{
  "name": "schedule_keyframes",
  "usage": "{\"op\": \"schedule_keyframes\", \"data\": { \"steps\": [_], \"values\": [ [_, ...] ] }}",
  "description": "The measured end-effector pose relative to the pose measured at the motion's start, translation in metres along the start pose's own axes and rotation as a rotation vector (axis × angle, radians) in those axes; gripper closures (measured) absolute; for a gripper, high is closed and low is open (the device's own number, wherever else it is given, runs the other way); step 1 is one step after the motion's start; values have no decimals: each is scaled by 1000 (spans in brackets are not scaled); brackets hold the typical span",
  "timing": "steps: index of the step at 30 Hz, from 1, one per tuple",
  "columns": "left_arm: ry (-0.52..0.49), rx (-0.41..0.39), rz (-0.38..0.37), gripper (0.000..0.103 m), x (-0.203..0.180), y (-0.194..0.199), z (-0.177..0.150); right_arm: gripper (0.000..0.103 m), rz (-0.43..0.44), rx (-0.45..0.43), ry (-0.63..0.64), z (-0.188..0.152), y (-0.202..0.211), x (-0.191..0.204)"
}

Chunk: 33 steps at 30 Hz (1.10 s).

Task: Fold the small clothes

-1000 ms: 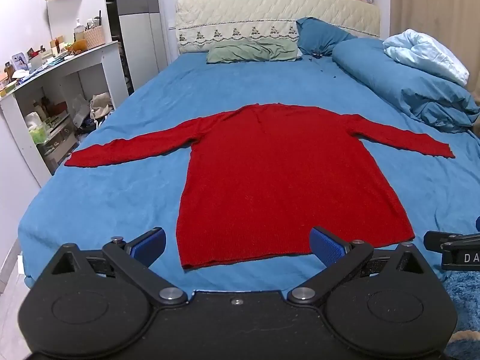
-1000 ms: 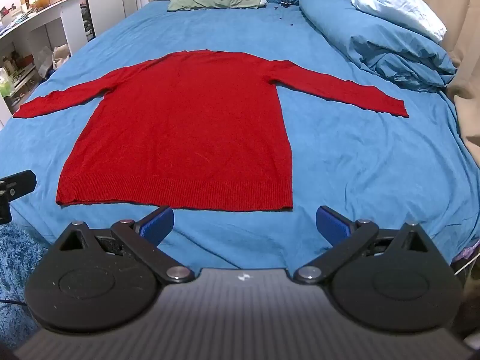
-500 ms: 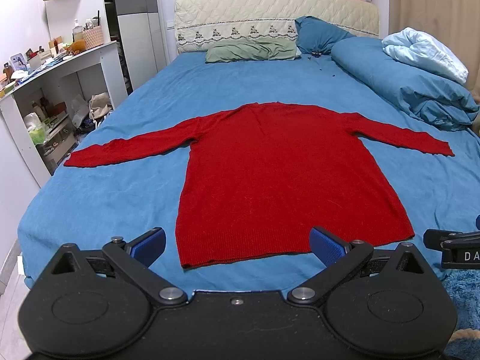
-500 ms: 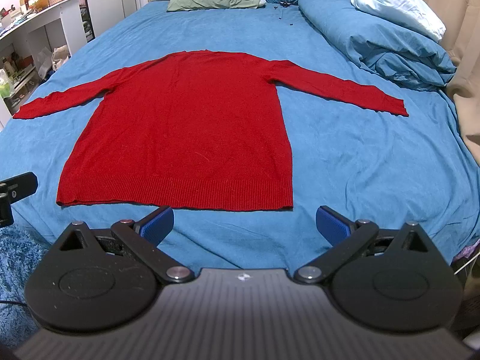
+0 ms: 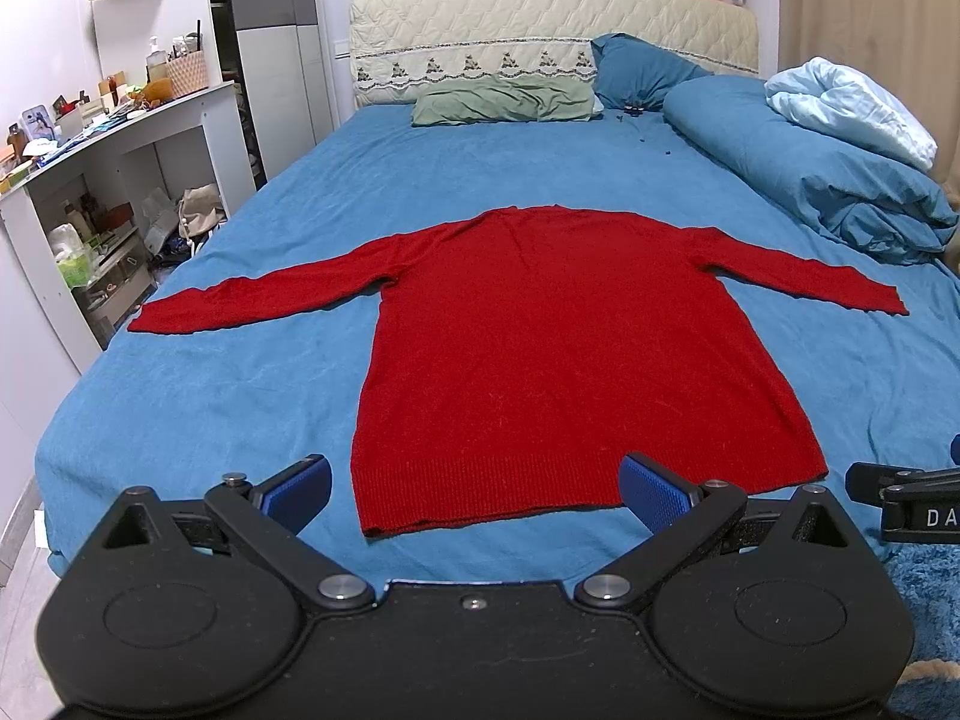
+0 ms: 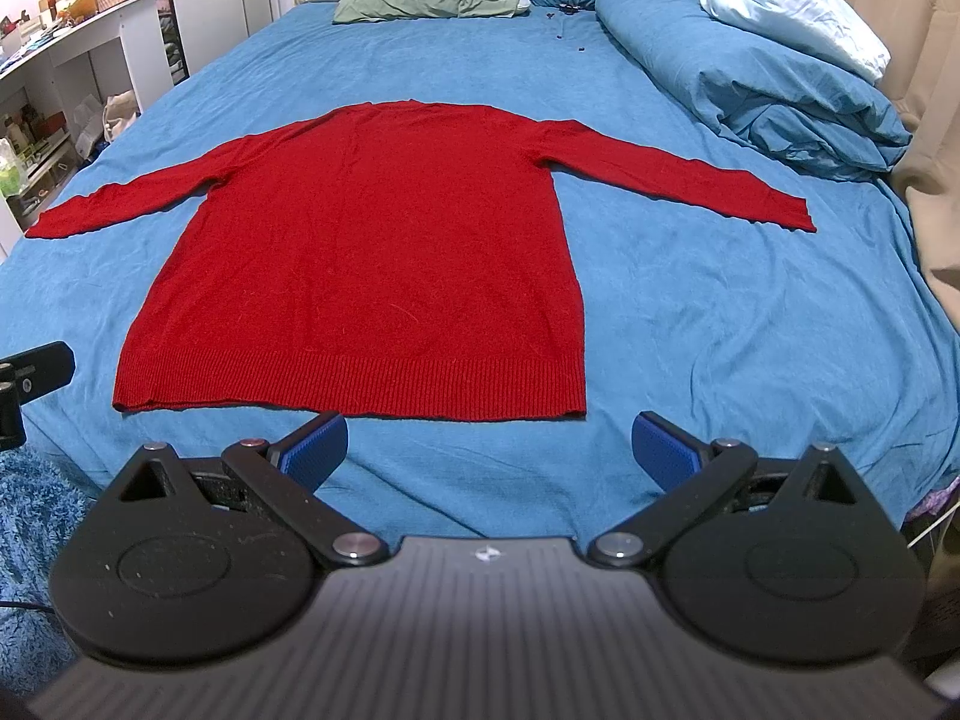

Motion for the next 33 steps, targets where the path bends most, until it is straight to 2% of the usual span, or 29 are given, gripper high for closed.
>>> {"op": "schedule_keyframes", "data": {
  "steps": [33],
  "values": [
    [5, -7, 5, 0, -1, 3, 1, 0, 2, -2, -5, -3, 1, -4]
  ]
}}
Point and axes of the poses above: each gripper's, at about its wrist camera, not at the fingertips, and y roughly against the way its jaws point, x to its left, z to its top, the point moved 4 cm from there along -y, roughly the way its jaws point, and after that the axes turned 1 degree about -x, right-handed, at the moved point
